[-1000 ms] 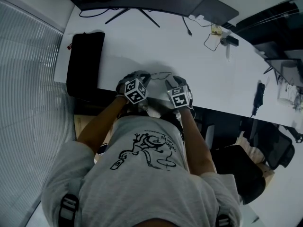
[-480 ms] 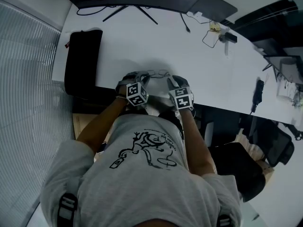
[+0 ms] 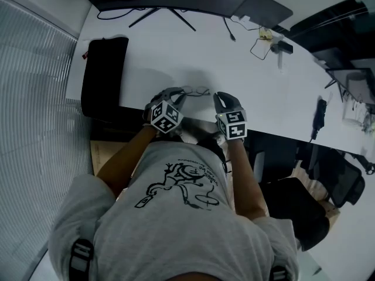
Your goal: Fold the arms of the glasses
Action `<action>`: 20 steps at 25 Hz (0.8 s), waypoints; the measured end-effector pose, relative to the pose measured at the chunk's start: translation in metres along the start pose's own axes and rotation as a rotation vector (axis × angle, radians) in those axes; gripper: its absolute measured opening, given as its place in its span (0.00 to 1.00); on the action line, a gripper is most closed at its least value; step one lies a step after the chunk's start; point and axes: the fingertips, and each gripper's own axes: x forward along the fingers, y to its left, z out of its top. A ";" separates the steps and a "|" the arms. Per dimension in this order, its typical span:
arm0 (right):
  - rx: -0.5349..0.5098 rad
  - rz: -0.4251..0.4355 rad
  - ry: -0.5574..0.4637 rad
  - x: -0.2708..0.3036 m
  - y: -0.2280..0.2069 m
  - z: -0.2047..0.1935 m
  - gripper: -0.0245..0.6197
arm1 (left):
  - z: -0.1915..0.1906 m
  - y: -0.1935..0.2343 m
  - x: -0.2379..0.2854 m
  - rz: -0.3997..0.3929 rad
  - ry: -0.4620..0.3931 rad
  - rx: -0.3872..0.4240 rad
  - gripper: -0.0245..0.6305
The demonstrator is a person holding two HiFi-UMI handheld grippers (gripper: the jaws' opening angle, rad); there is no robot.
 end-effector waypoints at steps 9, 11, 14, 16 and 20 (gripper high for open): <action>0.067 0.047 -0.129 -0.041 0.007 0.051 0.07 | 0.063 0.004 -0.052 0.012 -0.174 -0.153 0.09; 0.071 0.054 -0.153 -0.052 0.010 0.064 0.06 | 0.077 0.004 -0.065 0.009 -0.216 -0.186 0.09; 0.074 0.060 -0.200 -0.073 0.014 0.088 0.05 | 0.099 0.005 -0.085 0.009 -0.275 -0.247 0.08; 0.063 0.066 -0.229 -0.086 0.018 0.103 0.05 | 0.112 0.007 -0.098 0.012 -0.312 -0.278 0.07; 0.020 0.071 -0.271 -0.108 0.029 0.131 0.05 | 0.131 0.012 -0.121 0.015 -0.372 -0.327 0.07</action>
